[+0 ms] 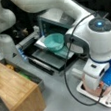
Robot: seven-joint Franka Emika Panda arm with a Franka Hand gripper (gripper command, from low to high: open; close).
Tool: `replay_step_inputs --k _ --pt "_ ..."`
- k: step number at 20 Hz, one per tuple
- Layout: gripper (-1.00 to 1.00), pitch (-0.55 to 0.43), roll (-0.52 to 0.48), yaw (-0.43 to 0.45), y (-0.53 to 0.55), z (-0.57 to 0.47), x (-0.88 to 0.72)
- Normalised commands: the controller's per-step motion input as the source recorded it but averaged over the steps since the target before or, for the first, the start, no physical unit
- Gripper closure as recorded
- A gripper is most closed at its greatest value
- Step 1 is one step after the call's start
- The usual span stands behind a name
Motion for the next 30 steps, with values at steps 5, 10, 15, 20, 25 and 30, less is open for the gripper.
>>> replay_step_inputs --k 5,10,15,20,25,30 --pt "-1.00 0.082 -0.346 0.046 0.02 -0.12 -0.02" --pt "-1.00 0.040 -0.336 0.034 0.08 -0.09 -0.03" --pt "-1.00 0.009 -0.346 0.028 0.07 -0.07 -0.02" --pt "-1.00 -0.014 -0.360 0.019 0.06 -0.08 -0.01" --pt "-1.00 -0.045 -0.358 0.008 0.08 -0.12 -0.01" --pt "-1.00 -0.065 -0.342 0.008 0.09 -0.13 -0.03"
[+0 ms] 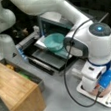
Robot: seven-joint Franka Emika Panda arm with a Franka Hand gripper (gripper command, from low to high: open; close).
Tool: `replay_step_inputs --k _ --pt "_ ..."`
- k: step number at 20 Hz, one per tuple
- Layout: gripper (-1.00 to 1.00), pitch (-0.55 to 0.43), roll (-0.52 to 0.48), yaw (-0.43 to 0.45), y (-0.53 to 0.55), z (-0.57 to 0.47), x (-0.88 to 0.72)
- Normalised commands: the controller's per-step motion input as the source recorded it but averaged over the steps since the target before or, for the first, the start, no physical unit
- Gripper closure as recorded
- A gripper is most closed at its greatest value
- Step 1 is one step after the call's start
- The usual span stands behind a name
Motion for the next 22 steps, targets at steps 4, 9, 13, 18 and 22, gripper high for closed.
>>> replay_step_inputs --k 4,9,13,18,22 --pt "-1.00 -0.081 -0.342 -0.001 0.07 -0.14 -0.03" --pt "-1.00 -0.084 -0.341 0.005 0.05 -0.13 -0.03" --pt "-1.00 -0.089 -0.332 0.023 0.05 -0.11 -0.04" --pt "-1.00 -0.083 -0.316 0.020 0.05 -0.08 -0.08" --pt "1.00 -0.095 -0.295 0.019 0.04 -0.10 -0.12"
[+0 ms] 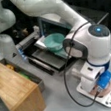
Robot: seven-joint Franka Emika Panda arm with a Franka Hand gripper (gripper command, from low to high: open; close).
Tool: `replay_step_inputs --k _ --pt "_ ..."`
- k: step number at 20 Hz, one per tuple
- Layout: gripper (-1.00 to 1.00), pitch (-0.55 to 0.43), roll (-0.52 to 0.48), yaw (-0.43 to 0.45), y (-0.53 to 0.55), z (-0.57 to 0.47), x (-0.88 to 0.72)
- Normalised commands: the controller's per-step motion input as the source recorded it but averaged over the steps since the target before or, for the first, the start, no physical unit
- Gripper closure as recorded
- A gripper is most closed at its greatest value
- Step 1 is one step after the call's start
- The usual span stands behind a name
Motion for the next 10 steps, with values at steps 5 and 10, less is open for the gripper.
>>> replay_step_inputs --k 5,10 --pt "1.00 -0.107 -0.311 0.011 0.07 -0.13 -0.13" --pt "1.00 -0.134 -0.315 0.010 0.09 -0.14 -0.12"
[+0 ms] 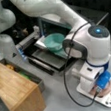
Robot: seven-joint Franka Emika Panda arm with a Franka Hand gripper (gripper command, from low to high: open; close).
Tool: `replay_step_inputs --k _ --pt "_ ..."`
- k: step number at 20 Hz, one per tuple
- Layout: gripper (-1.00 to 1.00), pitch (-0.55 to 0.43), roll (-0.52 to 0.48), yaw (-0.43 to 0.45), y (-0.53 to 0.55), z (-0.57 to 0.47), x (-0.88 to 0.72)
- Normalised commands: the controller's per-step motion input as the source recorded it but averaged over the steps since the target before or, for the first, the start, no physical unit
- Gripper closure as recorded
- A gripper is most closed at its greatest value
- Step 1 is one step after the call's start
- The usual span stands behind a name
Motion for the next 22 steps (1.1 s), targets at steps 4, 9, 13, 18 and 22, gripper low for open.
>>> replay_step_inputs --k 4,9,13,18,22 --pt "1.00 -0.148 -0.315 0.011 0.08 -0.13 -0.12" --pt "1.00 -0.153 -0.319 0.012 0.08 -0.12 -0.12" --pt "1.00 -0.146 -0.319 0.009 0.08 -0.12 -0.12" --pt "1.00 -0.137 -0.313 0.005 0.07 -0.08 -0.11" --pt "1.00 -0.061 -0.278 0.025 0.04 0.13 -0.16"
